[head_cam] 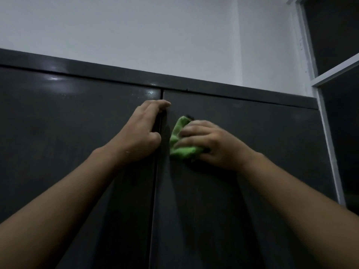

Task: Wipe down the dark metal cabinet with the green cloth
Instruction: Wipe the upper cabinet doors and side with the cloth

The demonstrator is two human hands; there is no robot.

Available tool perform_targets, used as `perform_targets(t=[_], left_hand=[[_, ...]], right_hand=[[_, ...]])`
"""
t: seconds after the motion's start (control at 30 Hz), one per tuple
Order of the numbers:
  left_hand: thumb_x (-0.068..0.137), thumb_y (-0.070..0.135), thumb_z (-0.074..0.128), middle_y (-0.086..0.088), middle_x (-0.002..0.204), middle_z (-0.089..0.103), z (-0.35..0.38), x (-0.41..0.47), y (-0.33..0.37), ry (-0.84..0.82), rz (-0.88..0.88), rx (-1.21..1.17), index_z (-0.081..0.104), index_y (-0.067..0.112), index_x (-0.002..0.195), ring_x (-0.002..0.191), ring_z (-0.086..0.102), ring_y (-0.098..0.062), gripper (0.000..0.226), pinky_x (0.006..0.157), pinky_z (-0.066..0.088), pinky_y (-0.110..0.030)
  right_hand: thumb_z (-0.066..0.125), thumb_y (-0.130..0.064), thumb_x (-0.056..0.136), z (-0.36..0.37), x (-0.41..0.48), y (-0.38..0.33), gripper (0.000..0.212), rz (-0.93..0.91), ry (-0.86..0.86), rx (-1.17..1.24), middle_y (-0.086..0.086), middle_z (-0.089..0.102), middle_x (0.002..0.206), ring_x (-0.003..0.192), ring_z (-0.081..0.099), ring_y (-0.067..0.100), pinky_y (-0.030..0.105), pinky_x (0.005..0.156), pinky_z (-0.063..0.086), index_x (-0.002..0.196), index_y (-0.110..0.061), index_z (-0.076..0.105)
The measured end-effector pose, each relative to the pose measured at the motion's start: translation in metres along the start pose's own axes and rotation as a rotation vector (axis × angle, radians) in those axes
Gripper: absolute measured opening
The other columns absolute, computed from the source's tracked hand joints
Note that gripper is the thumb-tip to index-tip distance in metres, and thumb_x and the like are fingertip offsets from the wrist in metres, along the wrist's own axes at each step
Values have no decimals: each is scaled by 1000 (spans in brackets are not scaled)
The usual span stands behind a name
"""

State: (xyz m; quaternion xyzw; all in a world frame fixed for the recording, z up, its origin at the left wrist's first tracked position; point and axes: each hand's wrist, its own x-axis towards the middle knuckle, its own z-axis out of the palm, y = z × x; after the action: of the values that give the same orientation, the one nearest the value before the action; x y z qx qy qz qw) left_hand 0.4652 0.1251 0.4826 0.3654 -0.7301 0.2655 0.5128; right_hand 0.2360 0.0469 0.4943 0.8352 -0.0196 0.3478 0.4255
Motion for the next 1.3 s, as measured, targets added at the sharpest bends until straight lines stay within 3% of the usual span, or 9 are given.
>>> perform_targets(t=[0.17, 0.27, 0.4, 0.47, 0.63, 0.87, 1.03, 1.2, 1.3], left_hand=[[61, 12, 40, 3, 140, 42, 0, 2, -1, -3, 23, -29, 42, 20, 141, 131, 37, -10, 81, 107, 27, -19], [67, 13, 41, 0, 139, 45, 2, 2, -1, 29, 36, -16, 45, 19, 139, 129, 39, -13, 73, 105, 28, -20], [80, 15, 41, -1, 134, 47, 7, -1, -2, 58, 82, 59, 50, 19, 135, 123, 39, -14, 56, 98, 21, -4], [84, 17, 40, -1, 133, 47, 10, -1, -2, 72, 84, 89, 52, 18, 134, 121, 39, -14, 51, 96, 19, -1], [86, 12, 42, -2, 136, 43, 14, -1, 1, 91, 69, 143, 51, 16, 134, 118, 33, -9, 49, 99, 20, -8], [85, 1, 53, -5, 139, 38, 19, -4, 7, 79, 68, 251, 48, 12, 138, 124, 34, -22, 55, 103, 27, -23], [86, 4, 55, -3, 140, 34, 20, -5, 11, 68, 42, 258, 44, 13, 140, 126, 32, -21, 55, 103, 30, -25], [87, 10, 56, -5, 141, 30, 25, -3, 20, 66, 12, 303, 40, 14, 141, 129, 28, -22, 57, 102, 33, -28], [89, 15, 58, -7, 139, 25, 31, 3, 32, 73, -33, 313, 37, 17, 140, 130, 24, -24, 55, 97, 36, -30]], right_hand=[[57, -27, 77, 15, 26, -15, 47, 387, 317, -42, 8, 66, 122, 118, 56, 29, 53, 103, 43, 119, -12, 72], [64, -26, 80, 33, 26, -40, 41, 293, 254, -40, 10, 66, 122, 119, 56, 31, 55, 101, 44, 117, -10, 72], [72, -22, 83, 36, -6, -54, 36, -29, 11, -54, 7, 65, 127, 124, 53, 26, 49, 104, 42, 119, -17, 72], [70, -26, 85, 27, -17, -44, 37, -84, -51, -89, 1, 65, 128, 123, 55, 24, 44, 103, 42, 122, -23, 71], [62, -29, 79, 10, -21, -17, 45, 346, 267, -110, 3, 66, 123, 114, 57, 31, 56, 95, 46, 122, -17, 72], [58, -33, 83, 3, -36, -17, 42, 204, 111, -136, -7, 65, 128, 117, 54, 21, 49, 91, 46, 123, -27, 71], [61, -26, 78, 4, -31, -10, 50, 553, 323, -152, -9, 62, 135, 116, 47, 21, 51, 93, 45, 128, -29, 67], [61, -30, 78, -11, -39, -3, 46, 331, 187, -146, -8, 65, 129, 112, 50, 22, 51, 91, 45, 124, -27, 70], [61, -29, 82, -31, -20, 19, 44, 338, 307, -268, -6, 64, 131, 116, 48, 24, 48, 92, 39, 125, -26, 69]])
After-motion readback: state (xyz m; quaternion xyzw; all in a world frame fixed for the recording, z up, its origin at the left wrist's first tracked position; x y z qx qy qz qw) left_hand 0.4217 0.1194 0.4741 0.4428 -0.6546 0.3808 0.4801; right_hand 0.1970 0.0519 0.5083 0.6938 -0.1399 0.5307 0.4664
